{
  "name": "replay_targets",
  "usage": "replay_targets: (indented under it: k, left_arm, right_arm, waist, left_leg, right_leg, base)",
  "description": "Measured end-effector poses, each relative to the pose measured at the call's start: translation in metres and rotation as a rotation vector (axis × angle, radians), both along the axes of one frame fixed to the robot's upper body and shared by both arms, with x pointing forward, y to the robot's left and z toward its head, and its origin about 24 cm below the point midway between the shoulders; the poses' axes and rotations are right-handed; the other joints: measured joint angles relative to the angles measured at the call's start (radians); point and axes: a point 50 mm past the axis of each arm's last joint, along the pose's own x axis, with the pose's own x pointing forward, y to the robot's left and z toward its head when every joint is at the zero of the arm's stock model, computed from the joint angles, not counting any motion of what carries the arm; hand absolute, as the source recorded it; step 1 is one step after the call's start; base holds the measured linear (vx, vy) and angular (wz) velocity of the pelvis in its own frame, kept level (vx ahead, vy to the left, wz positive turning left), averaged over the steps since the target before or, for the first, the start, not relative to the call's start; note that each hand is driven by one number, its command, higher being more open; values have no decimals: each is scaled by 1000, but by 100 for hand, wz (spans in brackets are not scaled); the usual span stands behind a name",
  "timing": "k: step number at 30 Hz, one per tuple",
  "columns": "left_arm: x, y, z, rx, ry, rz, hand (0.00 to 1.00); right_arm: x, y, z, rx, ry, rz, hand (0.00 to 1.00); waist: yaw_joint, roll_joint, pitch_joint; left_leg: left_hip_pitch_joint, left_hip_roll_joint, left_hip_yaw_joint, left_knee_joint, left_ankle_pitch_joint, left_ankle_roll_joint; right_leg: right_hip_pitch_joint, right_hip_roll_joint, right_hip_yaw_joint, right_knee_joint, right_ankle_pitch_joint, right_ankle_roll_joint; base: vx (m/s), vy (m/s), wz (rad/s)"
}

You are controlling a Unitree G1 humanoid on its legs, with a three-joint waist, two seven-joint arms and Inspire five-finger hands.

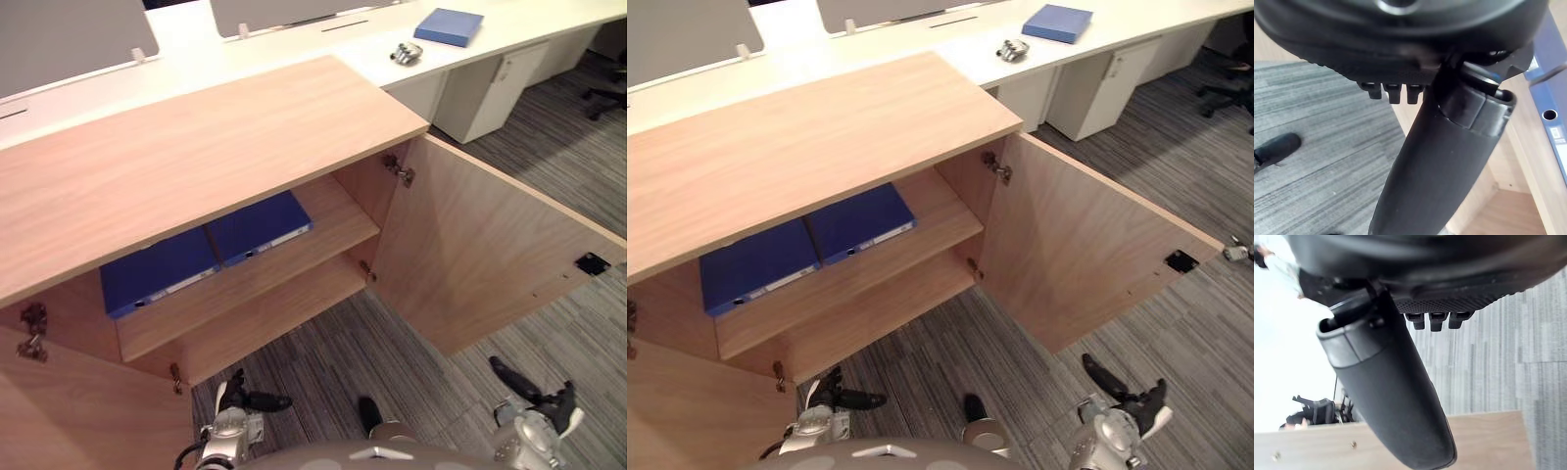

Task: Walk over to the cabinet, pick up the folder, carry it to the office cabinet, place the folder inside the office cabinet, then close the office cabinet door

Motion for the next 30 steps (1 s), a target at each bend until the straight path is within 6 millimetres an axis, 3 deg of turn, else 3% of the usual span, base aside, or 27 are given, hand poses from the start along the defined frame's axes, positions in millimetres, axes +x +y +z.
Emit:
replay_targets:
  k: [4, 8, 13, 18, 23, 30]
  left_arm:
    - [8, -11, 2, -30, -24, -6, 100]
    - [8, -23, 1, -60, -24, -39, 100]
    - [5, -19, 0, -33, -9, -131, 100]
    - [5, -12, 1, 2, -5, -227, 100]
    - [4, -15, 0, 8, -1, -280, 100]
    - [9, -21, 2, 21, -26, -343, 100]
  right_arm:
    - [28, -1, 15, -8, -120, -21, 100]
    - [52, -11, 34, -48, -201, 16, 100]
    - [99, -37, 83, -218, -279, 218, 100]
    - [139, -38, 115, -321, -300, 416, 100]
    - [158, -26, 122, -355, -278, 564, 100]
    - [162, -21, 121, -381, -241, 611, 100]
  waist:
    - [-39, 19, 6]
    - [-45, 42, 18]
    - [-49, 59, 42]
    - [-49, 64, 61]
    - [-43, 75, 68]
    - [-45, 81, 70]
  left_leg:
    - [8, -1, 38, 12, -17, 0]
    - [6, -6, 75, 24, -34, -4]
    - [-16, -2, 74, 41, -42, -7]
    - [-35, 6, 32, 42, -44, -10]
    - [-48, 19, 23, 48, -47, -15]
    - [-76, 18, -36, 63, -48, -15]
  right_leg:
    - [-19, 10, 51, 9, 3, 5]
    - [-37, 14, 93, 0, 14, 14]
    - [-47, 13, 104, -44, 40, 12]
    - [-50, 18, 104, -81, 66, 10]
    - [-62, 32, 88, -79, 76, 9]
    - [-73, 23, 51, -77, 82, 8]
  base:
    - [5, -12, -36]
    - [-16, -10, -34]
    - [4, -25, -13]
    - [24, -34, -4]
    - [55, -26, -5]
    - [8, -16, 10]
